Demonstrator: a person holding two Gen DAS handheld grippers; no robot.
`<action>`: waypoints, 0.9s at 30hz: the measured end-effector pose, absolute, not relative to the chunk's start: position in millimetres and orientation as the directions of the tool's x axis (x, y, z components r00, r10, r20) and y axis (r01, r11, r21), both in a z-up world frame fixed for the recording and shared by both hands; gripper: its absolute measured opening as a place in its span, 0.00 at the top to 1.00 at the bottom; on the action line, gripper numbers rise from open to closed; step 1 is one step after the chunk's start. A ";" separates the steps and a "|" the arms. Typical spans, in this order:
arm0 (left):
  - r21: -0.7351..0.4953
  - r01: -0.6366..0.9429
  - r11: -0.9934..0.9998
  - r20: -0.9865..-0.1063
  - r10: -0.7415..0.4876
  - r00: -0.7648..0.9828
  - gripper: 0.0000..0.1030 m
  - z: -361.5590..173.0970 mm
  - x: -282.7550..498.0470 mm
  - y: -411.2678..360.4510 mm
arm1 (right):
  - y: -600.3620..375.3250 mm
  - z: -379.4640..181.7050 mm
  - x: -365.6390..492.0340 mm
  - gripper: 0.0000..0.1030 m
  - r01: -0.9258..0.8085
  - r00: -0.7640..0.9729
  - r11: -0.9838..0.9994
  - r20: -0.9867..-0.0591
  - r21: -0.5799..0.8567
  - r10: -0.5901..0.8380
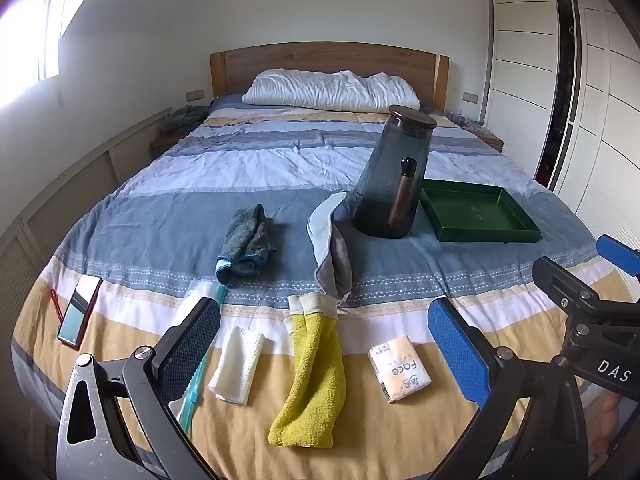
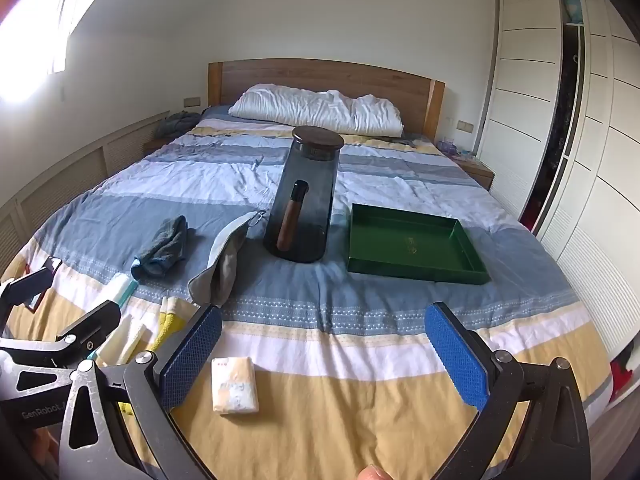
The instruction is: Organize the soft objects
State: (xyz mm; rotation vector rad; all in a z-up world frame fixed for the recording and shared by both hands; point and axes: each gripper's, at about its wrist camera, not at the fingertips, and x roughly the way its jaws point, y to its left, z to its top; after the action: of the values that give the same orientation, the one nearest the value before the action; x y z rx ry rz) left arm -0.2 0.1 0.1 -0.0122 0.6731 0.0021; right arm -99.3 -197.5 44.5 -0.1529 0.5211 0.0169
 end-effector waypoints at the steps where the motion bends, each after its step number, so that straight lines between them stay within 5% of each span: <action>1: -0.008 -0.006 1.000 -0.625 -0.001 0.781 0.01 0.1 -0.2 0.0 | -197.5 44.5 -99.2 0.00 -0.055 0.867 0.988 -0.497 -0.142 -0.023; 27: -0.052 0.028 0.998 -0.656 -0.055 0.752 0.01 -9.0 3.3 1.5 | -197.2 43.8 -98.6 0.00 -0.057 0.866 0.989 -0.499 -0.139 -0.021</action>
State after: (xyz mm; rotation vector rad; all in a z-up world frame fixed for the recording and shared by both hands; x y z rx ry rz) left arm 3.3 1.5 -9.0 -0.0397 0.7178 -0.0450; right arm -98.6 -197.2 43.8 -0.1516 0.5234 0.0190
